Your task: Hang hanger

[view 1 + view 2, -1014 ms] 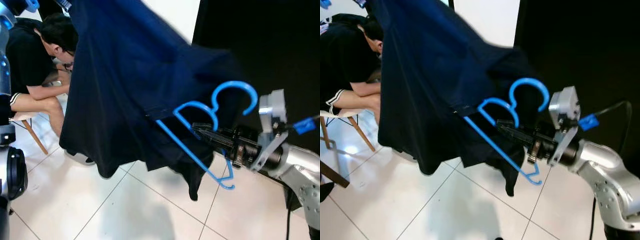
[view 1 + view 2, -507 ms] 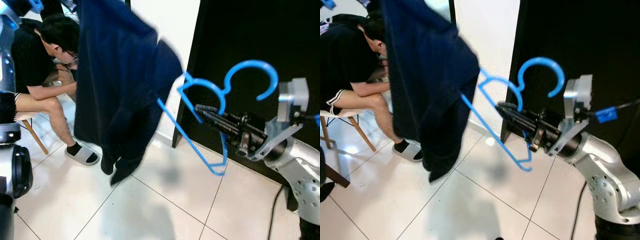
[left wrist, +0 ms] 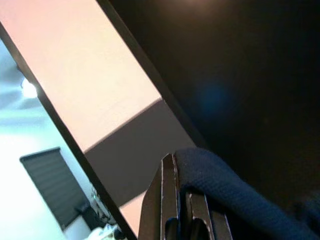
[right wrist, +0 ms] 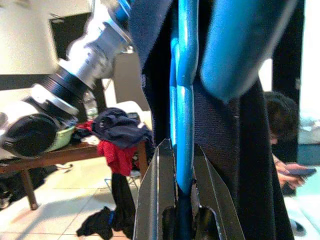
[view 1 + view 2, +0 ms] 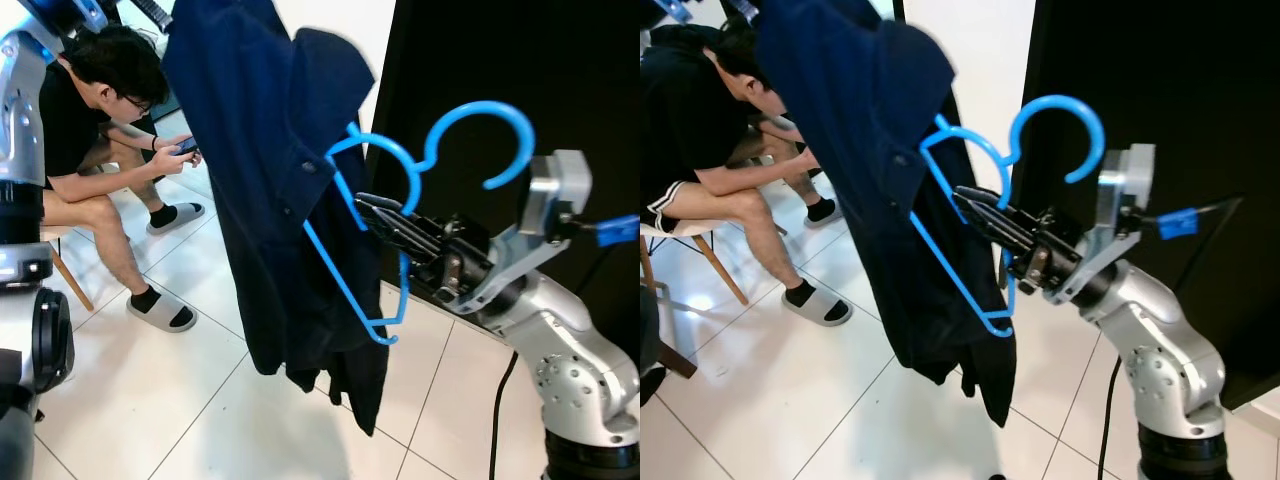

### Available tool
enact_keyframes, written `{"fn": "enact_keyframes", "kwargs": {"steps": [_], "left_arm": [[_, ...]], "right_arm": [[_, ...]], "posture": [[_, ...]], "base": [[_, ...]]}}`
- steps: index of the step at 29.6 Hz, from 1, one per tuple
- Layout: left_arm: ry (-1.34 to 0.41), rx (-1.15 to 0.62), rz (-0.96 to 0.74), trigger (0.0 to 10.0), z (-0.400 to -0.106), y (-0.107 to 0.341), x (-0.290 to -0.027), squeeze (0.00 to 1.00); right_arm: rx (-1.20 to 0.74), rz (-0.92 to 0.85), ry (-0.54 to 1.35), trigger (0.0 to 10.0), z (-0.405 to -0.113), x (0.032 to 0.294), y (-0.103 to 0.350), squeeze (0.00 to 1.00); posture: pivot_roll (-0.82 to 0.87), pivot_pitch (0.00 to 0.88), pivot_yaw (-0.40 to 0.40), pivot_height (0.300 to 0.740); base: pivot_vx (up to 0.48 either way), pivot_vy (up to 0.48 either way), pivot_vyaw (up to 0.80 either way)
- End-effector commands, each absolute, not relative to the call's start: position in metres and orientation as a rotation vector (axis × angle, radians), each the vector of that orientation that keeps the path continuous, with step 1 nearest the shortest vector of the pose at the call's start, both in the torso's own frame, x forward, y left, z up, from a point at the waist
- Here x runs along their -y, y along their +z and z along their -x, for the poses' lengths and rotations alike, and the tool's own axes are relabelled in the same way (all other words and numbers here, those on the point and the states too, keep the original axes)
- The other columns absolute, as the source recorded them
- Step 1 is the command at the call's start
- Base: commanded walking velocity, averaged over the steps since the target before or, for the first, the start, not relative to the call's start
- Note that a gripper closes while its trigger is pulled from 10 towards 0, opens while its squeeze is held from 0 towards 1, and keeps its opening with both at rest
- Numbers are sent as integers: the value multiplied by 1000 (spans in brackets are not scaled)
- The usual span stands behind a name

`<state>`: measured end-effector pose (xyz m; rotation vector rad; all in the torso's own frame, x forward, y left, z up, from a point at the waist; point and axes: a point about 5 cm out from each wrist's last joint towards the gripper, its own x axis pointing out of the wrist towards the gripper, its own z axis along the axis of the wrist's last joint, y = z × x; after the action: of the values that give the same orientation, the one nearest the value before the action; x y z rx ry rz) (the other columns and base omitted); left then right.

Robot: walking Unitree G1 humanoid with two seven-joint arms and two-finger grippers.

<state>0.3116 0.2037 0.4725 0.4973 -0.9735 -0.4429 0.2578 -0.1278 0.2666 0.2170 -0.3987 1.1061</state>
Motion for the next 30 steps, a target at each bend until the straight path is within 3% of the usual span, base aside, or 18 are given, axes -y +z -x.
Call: {"fn": "enact_keyframes", "kwargs": {"steps": [1, 12, 15, 17, 19, 30], "left_arm": [[-400, 1054, -494, 0, -299, 488, -211, 0], [-459, 1143, -439, 0, -284, 512, -202, 0], [-467, 1132, -426, 0, -285, 509, -202, 0], [-467, 1132, -426, 0, -285, 509, -202, 0], [-443, 1103, -427, 0, -290, 504, -208, 0], [-397, 1088, -421, 0, -294, 502, -217, 0]], "right_arm": [[392, -213, 1087, 10000, -260, 126, 263, 0], [402, -370, 987, 10000, -274, 105, 257, 0], [506, -584, 916, 10000, -281, 112, 273, 0], [506, -584, 916, 10000, -281, 112, 273, 0], [622, -744, 1001, 10000, -270, 117, 288, 0], [491, -650, 1093, 10000, -264, 96, 261, 0]], "posture": [[98, 90, 22, 740], [107, 89, 33, 740], [107, 92, 30, 740], [107, 92, 30, 740], [106, 96, 26, 740], [103, 97, 19, 740]], "base": [[0, 0, 0], [0, 0, 0], [0, 0, 0], [0, 0, 0], [0, 0, 0], [0, 0, 0]]}}
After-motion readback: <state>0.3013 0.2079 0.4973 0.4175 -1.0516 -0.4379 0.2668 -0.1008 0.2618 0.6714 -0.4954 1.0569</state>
